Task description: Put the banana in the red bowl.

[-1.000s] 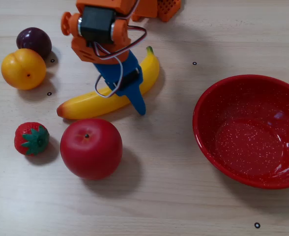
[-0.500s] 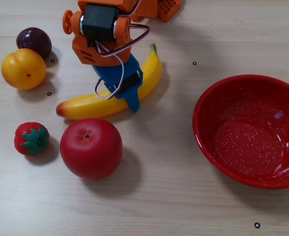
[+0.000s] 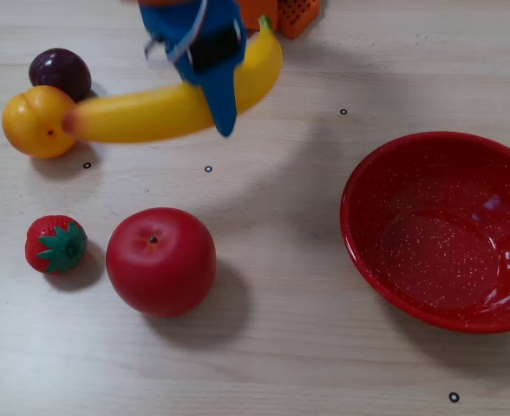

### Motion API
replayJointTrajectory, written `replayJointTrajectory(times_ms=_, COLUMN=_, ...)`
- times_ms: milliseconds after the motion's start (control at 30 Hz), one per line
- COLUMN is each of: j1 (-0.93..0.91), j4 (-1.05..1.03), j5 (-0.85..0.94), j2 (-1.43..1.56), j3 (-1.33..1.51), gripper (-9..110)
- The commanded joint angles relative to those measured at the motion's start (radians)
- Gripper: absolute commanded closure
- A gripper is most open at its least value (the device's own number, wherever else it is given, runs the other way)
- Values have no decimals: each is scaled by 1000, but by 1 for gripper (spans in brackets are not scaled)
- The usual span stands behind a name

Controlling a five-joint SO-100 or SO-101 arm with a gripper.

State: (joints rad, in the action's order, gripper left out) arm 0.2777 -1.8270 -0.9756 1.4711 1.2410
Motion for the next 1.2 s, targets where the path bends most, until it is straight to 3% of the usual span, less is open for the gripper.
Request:
replayJointTrajectory(times_ms=0, j1=43, j4=-100, j5=5, j2=158, j3=-75, gripper=101)
replayJointTrajectory(times_ms=167, j1=-28, j4=-100, j5=72, j2=270, j3=-81, gripper=101)
replayJointTrajectory(times_ms=433, j1=-321, j4=-100, j5=327, j2=262, j3=-224, gripper=101)
replayJointTrajectory(times_ms=767, j1=-629, j4=-98, j5=554, j2=-109, j3=-609, gripper=101)
replayJointTrajectory(times_ms=1167, j1=-698, j4=-2, j5=601, j2=-505, j3=-919, gripper=101)
